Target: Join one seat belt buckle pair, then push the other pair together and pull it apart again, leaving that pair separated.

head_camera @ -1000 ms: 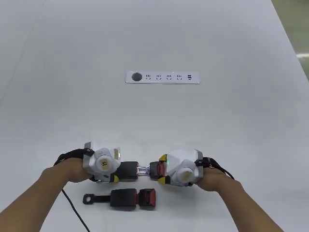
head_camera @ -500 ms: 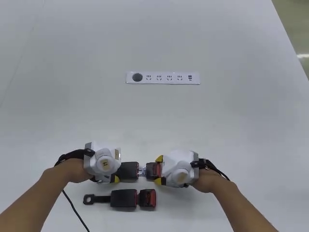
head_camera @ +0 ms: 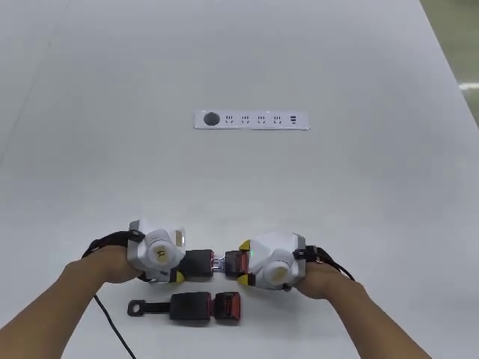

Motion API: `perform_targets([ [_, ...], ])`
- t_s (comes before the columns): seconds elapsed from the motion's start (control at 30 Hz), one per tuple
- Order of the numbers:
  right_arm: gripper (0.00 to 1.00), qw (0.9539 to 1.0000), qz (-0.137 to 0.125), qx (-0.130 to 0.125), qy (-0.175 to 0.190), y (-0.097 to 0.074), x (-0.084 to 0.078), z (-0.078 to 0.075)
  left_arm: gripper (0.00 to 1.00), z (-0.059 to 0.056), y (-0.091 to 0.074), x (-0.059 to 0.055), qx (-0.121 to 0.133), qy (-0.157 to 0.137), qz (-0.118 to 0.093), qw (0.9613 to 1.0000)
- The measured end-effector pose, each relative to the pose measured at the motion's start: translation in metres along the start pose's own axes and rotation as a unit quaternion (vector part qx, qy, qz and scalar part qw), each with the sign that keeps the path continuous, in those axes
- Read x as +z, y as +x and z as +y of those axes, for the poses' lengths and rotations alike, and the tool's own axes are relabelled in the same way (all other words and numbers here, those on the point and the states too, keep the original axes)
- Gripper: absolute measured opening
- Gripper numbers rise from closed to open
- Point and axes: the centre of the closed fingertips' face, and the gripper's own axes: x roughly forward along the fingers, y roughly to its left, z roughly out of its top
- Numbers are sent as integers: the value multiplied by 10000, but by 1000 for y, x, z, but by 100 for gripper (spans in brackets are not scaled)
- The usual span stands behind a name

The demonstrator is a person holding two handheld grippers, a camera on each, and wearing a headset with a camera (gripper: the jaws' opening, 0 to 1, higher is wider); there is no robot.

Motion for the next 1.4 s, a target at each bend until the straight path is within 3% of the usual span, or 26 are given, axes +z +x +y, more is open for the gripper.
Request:
perform_targets([
  [0.67,29,9999,23,-17,120,5,5,2,30,0,0,0,-16,2,43,10000],
  [1.0,28,9998,3,-31,178,15,11,0,30,0,1,0,-1,-22,44,10000],
  [1.4,28,9997,30,-53,226,15,12,1,29,1,4,-1,-51,149,116,9998],
])
